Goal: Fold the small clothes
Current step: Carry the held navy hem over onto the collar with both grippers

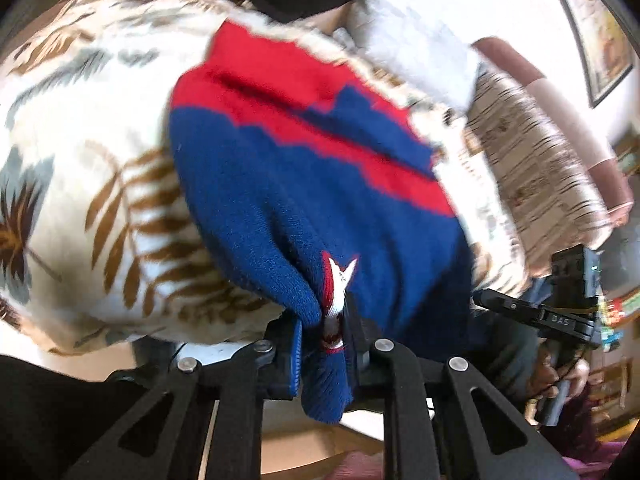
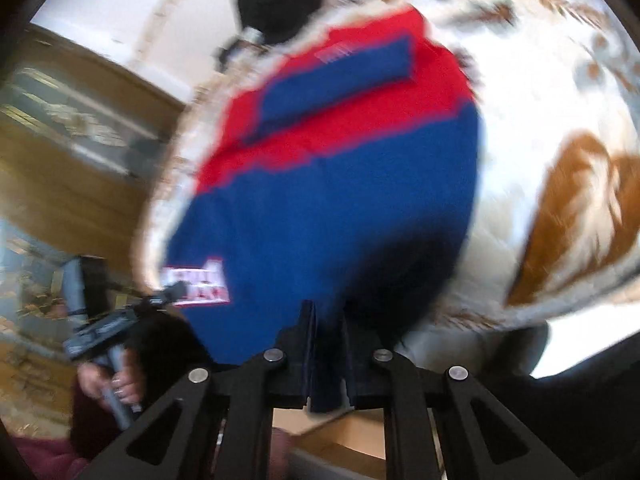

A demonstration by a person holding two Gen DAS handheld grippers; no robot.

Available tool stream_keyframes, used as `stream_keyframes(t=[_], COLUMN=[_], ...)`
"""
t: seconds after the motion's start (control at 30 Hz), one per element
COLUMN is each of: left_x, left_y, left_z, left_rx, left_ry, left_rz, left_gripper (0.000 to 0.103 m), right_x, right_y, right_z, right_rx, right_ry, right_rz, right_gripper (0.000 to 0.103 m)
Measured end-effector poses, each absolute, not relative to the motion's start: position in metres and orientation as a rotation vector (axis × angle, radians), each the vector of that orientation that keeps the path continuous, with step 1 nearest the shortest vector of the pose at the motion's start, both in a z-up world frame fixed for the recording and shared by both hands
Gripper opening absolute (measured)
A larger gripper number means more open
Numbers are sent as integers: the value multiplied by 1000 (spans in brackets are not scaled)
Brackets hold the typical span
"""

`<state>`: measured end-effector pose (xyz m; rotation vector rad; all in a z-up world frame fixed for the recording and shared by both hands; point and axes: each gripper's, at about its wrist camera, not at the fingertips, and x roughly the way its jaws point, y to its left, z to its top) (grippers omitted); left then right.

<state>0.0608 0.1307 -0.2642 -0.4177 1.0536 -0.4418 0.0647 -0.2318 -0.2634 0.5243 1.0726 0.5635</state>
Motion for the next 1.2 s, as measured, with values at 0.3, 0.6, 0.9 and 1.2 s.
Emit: stream_keyframes(t=[0.3,0.6,0.9,1.2], left_x=[104,143,176,140], left_y=[142,134,162,182], left_z=[-209,-184,-244,-248], left_rx=[-551,-533,-593,-566], left_ry=[939,916,1041,1033], left_rz=[-532,-549,-387,-382], left_gripper=[18,18,24,57], right_x=[86,123,164,146], right_y=[-253,-294,-327,-317], right_z=[-223,-214,-248,-295], right_rx=[636,778,825,902], right_ry=[910,841,901,1137], right_rz=[618,560,414,363], right_gripper=[14,14,14,82])
